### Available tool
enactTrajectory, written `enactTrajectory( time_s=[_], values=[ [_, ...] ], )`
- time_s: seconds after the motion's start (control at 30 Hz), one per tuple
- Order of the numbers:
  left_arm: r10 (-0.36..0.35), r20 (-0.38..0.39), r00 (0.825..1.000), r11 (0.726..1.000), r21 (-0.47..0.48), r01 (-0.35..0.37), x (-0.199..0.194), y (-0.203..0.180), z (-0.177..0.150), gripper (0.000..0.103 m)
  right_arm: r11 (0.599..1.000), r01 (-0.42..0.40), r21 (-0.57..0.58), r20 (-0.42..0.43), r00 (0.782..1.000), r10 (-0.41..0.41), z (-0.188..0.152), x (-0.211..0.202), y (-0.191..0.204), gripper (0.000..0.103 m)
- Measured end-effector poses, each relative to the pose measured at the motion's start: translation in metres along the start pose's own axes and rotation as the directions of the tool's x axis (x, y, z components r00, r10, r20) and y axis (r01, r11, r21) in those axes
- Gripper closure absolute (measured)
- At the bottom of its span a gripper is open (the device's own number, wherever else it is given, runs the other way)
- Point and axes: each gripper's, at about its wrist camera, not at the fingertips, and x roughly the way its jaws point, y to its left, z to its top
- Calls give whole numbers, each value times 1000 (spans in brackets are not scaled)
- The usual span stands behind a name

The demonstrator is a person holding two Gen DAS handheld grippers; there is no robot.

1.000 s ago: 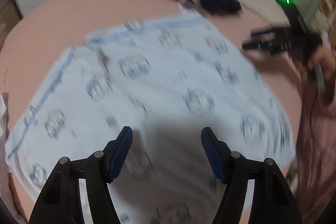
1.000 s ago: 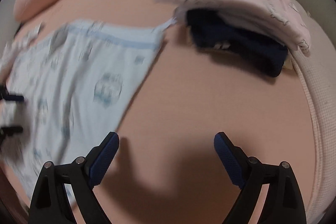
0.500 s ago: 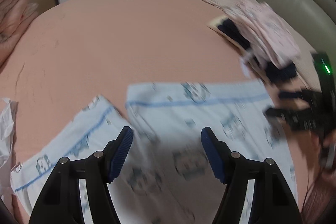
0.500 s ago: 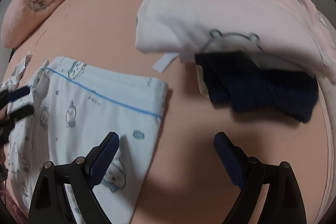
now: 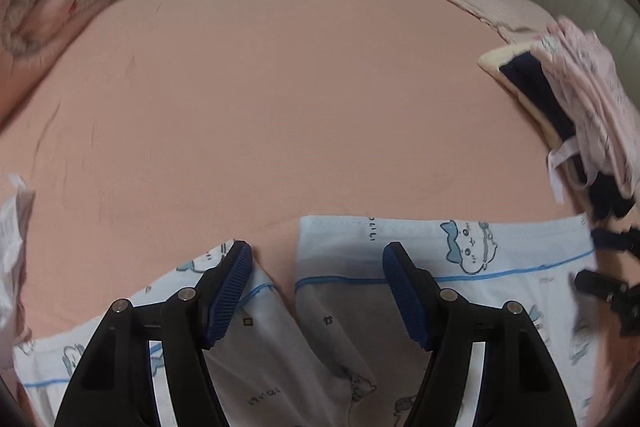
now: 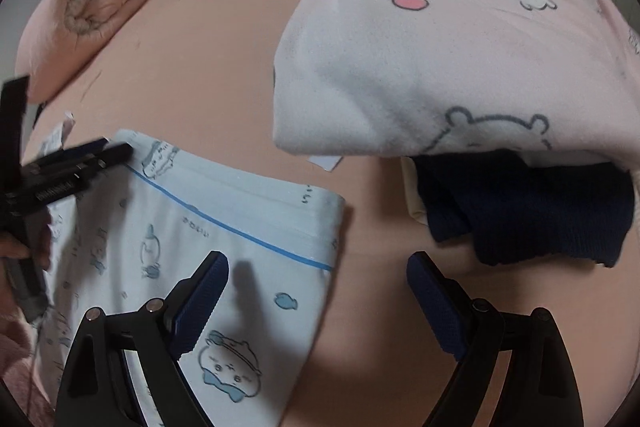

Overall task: Fold clothes
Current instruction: 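Grasp the pants waistband with the right tool while the left tool grasps it too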

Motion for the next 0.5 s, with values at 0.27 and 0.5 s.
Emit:
enactTrajectory(
  time_s=[0.27,0.5],
  values=[
    [-110,-47,993,991,71,113,-5,-16,6,94,997,-5,-82,12,1000,6,-14,-5,16,93],
    [-164,81,983,968,203,145,-41,-40,14,95,995,51,-86,146,989,-38,-32,-51,13,98]
  ],
)
